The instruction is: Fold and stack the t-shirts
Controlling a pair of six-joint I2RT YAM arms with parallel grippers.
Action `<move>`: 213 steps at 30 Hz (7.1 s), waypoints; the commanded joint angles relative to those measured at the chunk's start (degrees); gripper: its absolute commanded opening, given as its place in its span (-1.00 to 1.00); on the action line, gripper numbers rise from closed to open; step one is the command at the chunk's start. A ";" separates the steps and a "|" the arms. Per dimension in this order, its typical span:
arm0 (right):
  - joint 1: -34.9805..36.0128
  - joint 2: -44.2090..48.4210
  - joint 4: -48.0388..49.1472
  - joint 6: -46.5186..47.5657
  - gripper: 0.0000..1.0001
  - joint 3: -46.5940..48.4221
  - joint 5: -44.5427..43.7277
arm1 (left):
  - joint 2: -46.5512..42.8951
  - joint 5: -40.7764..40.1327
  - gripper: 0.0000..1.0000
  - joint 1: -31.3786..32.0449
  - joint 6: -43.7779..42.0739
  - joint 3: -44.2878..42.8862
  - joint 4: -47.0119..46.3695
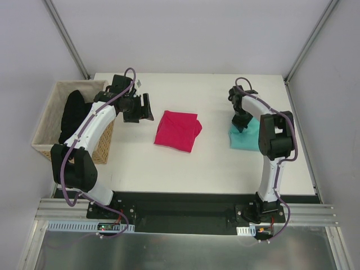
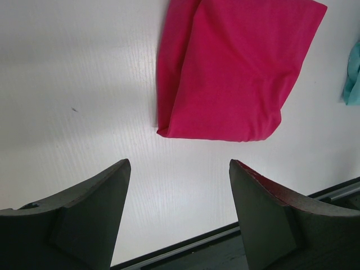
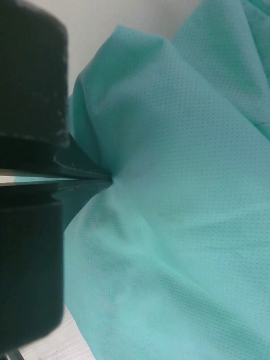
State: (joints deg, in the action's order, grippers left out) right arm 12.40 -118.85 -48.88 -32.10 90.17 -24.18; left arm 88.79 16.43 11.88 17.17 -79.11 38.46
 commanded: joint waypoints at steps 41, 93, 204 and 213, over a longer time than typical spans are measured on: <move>11.77 -4.90 -3.32 -3.85 -0.98 7.29 5.99 | -6.62 -1.92 0.42 -0.63 0.67 3.79 0.13; -5.10 -1.12 -3.77 20.05 0.14 24.61 3.26 | 6.74 -4.56 0.36 19.05 7.00 -4.91 -3.74; -13.46 -11.41 -2.71 21.02 0.24 31.82 17.07 | 46.29 6.16 0.12 34.70 4.19 -38.75 0.74; -13.55 -11.85 -2.62 21.02 0.24 32.35 17.07 | 47.08 6.07 0.13 34.70 4.36 -38.84 0.83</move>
State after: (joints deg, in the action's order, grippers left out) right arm -1.26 -132.90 -51.42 -10.90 121.05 -7.05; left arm 135.76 21.04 46.15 22.87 -115.70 38.35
